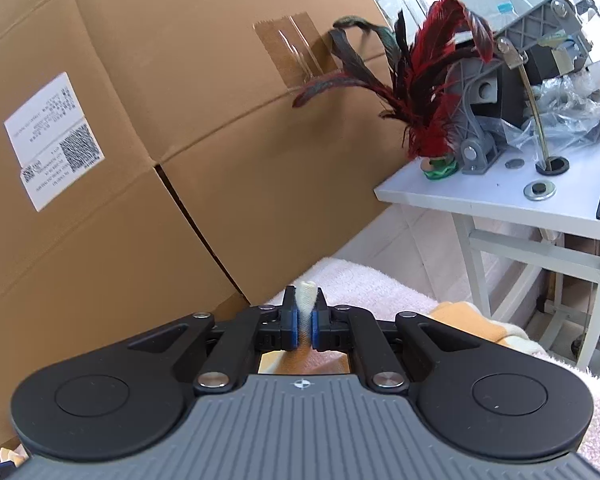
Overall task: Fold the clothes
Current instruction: 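Lift the held shirt edge with the right gripper and carry it over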
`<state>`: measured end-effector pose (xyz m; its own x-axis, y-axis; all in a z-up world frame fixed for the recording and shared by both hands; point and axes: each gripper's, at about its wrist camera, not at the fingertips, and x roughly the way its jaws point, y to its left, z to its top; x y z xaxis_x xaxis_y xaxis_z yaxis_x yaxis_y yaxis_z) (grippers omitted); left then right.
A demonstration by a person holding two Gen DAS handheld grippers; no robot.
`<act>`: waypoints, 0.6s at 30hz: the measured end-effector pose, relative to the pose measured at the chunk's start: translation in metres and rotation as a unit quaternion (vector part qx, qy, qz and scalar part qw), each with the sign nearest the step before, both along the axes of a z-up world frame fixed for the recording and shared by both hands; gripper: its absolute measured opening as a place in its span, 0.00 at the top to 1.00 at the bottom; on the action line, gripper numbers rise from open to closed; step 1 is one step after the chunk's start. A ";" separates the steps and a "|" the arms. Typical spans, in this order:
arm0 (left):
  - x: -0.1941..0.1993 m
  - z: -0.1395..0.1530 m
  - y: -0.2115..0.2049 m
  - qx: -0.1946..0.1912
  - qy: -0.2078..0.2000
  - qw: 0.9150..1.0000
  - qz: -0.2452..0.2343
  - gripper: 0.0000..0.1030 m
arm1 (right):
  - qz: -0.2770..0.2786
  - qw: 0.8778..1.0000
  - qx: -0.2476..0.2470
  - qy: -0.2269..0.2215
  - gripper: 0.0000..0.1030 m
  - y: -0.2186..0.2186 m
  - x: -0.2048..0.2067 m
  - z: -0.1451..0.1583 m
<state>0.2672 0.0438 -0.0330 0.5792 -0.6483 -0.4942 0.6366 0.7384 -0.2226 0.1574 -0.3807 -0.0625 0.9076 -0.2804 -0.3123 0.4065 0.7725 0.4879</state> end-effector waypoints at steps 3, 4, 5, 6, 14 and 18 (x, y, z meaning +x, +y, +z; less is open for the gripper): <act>-0.002 -0.005 -0.010 0.045 -0.015 0.999 0.003 0.60 | -0.009 0.999 -0.017 -0.027 0.93 0.005 -0.008 0.004; -0.004 -0.005 -0.013 0.055 -0.021 0.998 0.003 0.59 | -0.012 0.999 -0.022 -0.037 0.93 0.006 -0.010 0.006; -0.005 -0.005 -0.015 0.059 -0.025 0.998 0.003 0.59 | -0.014 0.998 -0.027 -0.047 0.93 0.007 -0.013 0.007; -0.004 -0.005 -0.015 0.054 -0.024 0.998 0.001 0.59 | -0.015 0.998 -0.026 -0.057 0.93 0.008 -0.016 0.008; -0.001 -0.003 -0.006 0.019 -0.026 0.999 0.004 0.56 | -0.004 0.996 0.027 -0.080 0.93 -0.001 -0.019 0.008; 0.002 0.000 0.002 -0.002 -0.016 1.000 0.011 0.50 | 0.013 0.996 0.034 -0.077 0.93 -0.001 -0.015 0.008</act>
<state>0.2694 0.0458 -0.0325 0.6085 -0.6380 -0.4719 0.6277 0.7508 -0.2057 0.1425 -0.3818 -0.0548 0.9531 -0.2386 -0.1859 0.3025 0.7447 0.5949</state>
